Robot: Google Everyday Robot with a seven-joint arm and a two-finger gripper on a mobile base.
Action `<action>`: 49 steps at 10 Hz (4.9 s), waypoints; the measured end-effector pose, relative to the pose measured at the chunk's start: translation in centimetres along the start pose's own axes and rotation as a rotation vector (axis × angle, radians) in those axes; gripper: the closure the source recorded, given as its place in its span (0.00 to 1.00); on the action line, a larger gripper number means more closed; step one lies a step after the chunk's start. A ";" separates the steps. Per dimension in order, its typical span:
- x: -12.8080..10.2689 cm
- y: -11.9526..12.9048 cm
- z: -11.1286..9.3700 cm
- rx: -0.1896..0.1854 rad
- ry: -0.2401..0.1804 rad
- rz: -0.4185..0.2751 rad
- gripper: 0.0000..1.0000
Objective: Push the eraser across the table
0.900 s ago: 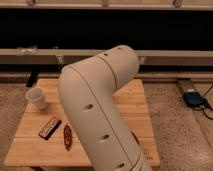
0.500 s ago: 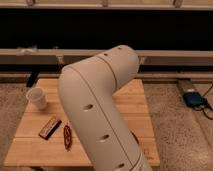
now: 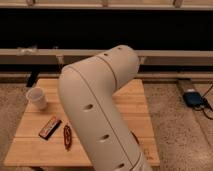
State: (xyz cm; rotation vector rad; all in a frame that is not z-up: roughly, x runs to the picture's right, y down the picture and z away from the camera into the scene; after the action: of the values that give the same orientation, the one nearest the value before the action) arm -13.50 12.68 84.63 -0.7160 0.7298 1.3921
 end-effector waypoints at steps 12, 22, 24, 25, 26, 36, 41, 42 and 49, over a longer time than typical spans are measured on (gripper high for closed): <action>0.0 0.0 0.0 0.002 -0.002 -0.001 0.20; 4.7 10.0 -5.3 -0.010 -0.282 -0.425 0.20; 7.1 13.0 -4.8 0.039 -0.318 -0.528 0.20; 7.9 14.1 -4.6 0.062 -0.337 -0.576 0.20; 8.5 14.9 -4.4 0.073 -0.346 -0.616 0.20; 11.9 18.6 -0.9 0.145 -0.403 -0.767 0.20; 11.3 20.6 3.0 0.221 -0.367 -0.807 0.20; 10.7 20.8 3.5 0.238 -0.359 -0.803 0.20; 7.2 19.6 4.1 0.283 -0.338 -0.741 0.20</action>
State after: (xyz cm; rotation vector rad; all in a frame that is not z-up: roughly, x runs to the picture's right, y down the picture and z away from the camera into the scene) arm -32.68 21.19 80.99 -0.4380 0.3230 0.6835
